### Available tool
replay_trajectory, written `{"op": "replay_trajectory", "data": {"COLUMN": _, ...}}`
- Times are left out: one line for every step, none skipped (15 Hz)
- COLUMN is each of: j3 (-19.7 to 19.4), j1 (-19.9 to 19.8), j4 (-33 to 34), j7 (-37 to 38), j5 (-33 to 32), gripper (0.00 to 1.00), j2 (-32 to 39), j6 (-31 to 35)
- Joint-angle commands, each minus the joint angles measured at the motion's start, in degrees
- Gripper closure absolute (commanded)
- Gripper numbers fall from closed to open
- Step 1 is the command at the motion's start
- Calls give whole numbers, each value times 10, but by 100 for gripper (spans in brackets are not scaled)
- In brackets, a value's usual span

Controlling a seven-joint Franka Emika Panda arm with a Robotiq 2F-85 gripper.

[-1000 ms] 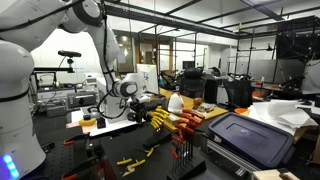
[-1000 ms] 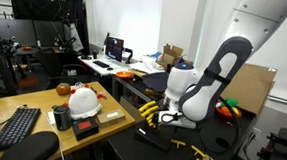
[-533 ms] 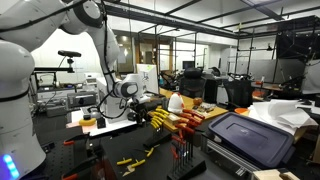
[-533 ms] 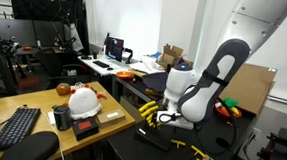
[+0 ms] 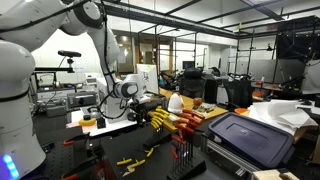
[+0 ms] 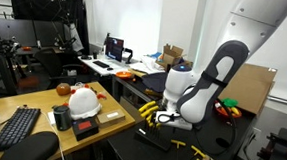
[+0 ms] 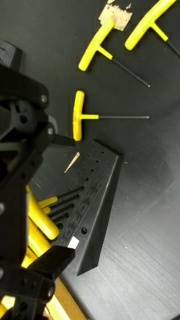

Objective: Pick up the yellow object tool and put on the table

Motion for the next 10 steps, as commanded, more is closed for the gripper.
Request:
{"op": "replay_trajectory", "data": {"j3": -10, "j1": 17, "j4": 11, "j7": 17, "j5": 5, "gripper": 0, "j2": 10, "j6": 2}}
{"op": "replay_trajectory", "data": {"j3": -11, "j1": 19, "j4": 12, "j7": 18, "j5": 5, "gripper": 0, "j2": 13, "j6": 2}}
{"op": "replay_trajectory", "data": {"j3": -12, "j1": 22, "j4": 15, "j7": 18, "j5": 5, "gripper": 0, "j2": 15, "j6": 2}}
{"op": "replay_trajectory", "data": {"j3": -13, "j1": 24, "j4": 17, "j7": 18, "j5": 5, "gripper": 0, "j2": 18, "j6": 3}}
{"op": "replay_trajectory", "data": {"j3": -14, "j1": 26, "j4": 19, "j7": 18, "j5": 5, "gripper": 0, "j2": 21, "j6": 3}}
{"op": "replay_trajectory", "data": {"j3": -15, "j1": 27, "j4": 20, "j7": 18, "j5": 5, "gripper": 0, "j2": 22, "j6": 4}}
{"op": "replay_trajectory", "data": {"j3": -16, "j1": 29, "j4": 21, "j7": 18, "j5": 6, "gripper": 0, "j2": 24, "j6": 5}}
{"op": "replay_trajectory", "data": {"j3": -18, "j1": 31, "j4": 22, "j7": 18, "j5": 6, "gripper": 0, "j2": 26, "j6": 7}}
{"op": "replay_trajectory", "data": {"j3": -20, "j1": 33, "j4": 23, "j7": 18, "j5": 6, "gripper": 0, "j2": 28, "j6": 8}}
{"op": "replay_trajectory", "data": {"j3": -25, "j1": 39, "j4": 25, "j7": 21, "j5": 6, "gripper": 0, "j2": 31, "j6": 11}}
